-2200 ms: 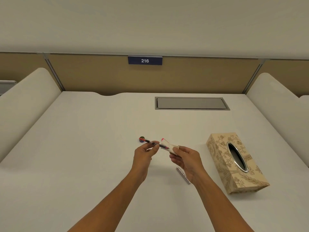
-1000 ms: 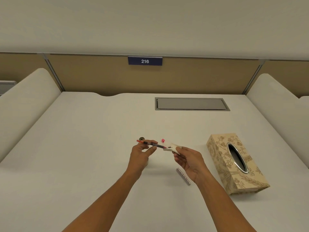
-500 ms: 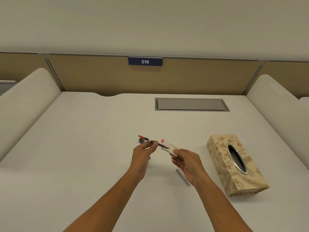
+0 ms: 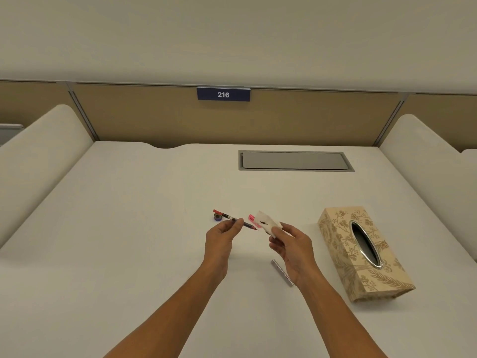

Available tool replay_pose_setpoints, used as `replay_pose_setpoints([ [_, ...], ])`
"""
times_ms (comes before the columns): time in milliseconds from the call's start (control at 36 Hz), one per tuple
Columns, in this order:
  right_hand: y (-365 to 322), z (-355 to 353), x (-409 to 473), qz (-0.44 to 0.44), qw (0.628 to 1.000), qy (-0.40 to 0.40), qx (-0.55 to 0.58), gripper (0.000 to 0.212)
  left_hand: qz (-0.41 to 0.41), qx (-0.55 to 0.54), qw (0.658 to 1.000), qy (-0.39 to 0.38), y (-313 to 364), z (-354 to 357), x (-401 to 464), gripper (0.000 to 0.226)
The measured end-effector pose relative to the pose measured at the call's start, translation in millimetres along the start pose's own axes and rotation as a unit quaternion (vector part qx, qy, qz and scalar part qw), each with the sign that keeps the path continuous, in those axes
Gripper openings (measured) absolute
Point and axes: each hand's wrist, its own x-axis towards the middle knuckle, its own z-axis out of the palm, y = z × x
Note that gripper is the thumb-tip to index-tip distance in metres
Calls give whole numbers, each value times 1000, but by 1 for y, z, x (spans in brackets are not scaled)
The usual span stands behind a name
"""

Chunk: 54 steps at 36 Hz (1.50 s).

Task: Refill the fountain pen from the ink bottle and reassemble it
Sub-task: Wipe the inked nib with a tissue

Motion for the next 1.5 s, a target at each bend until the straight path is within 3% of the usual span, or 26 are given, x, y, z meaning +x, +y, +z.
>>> replay_pose_setpoints([
  [278, 6, 4, -5, -121, 987, -2, -103, 23, -45, -10, 999, 0, -3, 0, -1, 15],
  [556, 12, 7, -7, -132, 979, -18, -153, 23, -56, -36, 998, 21, -2, 3, 1, 32],
  [806, 20, 10, -8, -151, 964, -46, -212, 29, -52, -56, 996, 40, -4, 5, 2, 14],
  [1111, 22, 12, -10, -162, 964, -53, -204, 19, -36, -51, 997, 51, -7, 9, 4, 5],
  [1306, 20, 11, -6, -171, 959, -45, -222, 19, -30, -33, 998, 45, -7, 11, 2, 6],
  [1500, 17, 7, -2, -166, 942, -77, -281, 35, -20, -20, 1000, 10, -13, 11, 0, 13],
])
